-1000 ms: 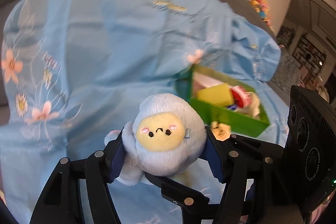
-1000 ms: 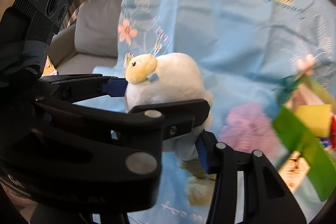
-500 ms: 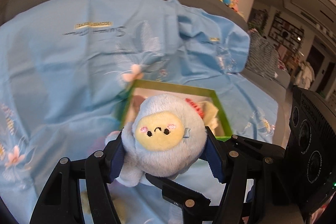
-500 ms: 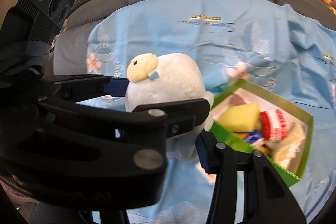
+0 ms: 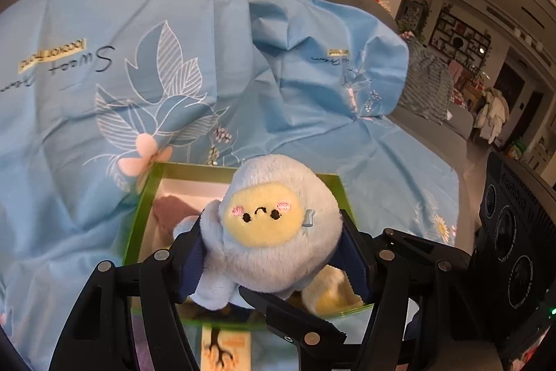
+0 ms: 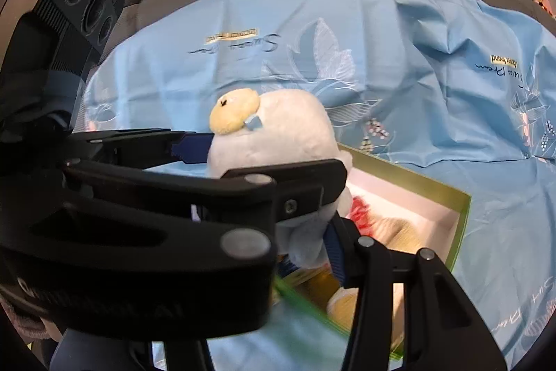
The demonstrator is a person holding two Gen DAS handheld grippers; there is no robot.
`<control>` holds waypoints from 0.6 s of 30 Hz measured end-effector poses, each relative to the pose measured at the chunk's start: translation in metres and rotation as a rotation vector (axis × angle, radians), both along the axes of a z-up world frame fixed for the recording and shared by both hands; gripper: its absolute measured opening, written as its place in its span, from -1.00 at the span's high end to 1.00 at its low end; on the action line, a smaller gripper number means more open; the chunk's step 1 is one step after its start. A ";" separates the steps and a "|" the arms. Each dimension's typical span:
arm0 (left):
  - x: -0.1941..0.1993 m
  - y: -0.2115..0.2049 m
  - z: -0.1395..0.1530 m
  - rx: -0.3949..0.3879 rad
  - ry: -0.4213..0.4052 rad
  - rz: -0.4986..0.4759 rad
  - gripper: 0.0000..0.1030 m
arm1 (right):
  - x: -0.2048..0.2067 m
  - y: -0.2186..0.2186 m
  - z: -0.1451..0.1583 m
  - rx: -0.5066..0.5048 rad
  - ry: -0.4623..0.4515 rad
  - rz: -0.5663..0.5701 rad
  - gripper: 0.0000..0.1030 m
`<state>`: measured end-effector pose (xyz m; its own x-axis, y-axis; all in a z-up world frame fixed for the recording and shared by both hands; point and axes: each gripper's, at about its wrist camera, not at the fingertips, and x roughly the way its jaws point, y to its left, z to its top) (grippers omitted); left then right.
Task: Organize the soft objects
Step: 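Carry the sheep plush over the green box with both grippers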
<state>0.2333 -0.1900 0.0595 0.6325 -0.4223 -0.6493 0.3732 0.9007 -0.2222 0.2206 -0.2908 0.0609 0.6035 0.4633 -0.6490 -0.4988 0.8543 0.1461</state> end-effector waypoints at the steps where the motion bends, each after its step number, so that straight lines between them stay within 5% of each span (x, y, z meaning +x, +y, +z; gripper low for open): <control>1: 0.009 0.000 -0.004 -0.007 0.009 0.004 -0.31 | 0.006 -0.001 -0.002 -0.002 0.004 -0.001 0.07; 12: 0.073 0.020 -0.050 -0.108 0.151 0.097 -0.41 | 0.068 0.012 -0.041 -0.053 0.106 -0.028 -0.04; 18: 0.076 0.019 -0.064 -0.011 0.207 0.130 -0.57 | 0.075 0.011 -0.048 -0.108 0.128 -0.065 -0.39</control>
